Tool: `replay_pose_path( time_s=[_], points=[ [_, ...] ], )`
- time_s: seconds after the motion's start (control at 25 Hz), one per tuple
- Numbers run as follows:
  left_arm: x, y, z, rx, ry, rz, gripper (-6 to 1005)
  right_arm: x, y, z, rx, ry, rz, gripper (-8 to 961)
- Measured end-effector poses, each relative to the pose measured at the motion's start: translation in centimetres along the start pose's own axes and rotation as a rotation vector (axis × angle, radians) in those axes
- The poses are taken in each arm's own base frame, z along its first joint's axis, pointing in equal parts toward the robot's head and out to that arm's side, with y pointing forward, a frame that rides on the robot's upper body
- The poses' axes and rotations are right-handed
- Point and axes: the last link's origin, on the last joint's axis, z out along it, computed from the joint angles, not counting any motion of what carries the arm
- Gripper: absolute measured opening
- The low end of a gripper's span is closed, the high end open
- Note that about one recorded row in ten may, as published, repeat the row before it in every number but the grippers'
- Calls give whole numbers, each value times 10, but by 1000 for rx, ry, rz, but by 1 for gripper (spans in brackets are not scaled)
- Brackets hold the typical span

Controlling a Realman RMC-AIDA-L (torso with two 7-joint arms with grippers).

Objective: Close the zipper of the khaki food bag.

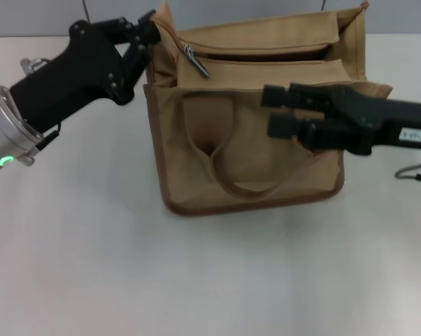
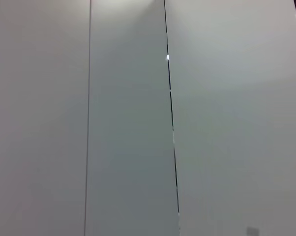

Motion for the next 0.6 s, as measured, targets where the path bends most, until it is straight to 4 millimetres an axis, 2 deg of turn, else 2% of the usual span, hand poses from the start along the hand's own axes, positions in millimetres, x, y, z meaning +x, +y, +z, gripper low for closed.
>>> replay_pose_path(
  time_s=[0.6],
  points=[
    [1,0,-1,1,8,-27,42,-29,-26,30,80,65,15,765]
  ],
)
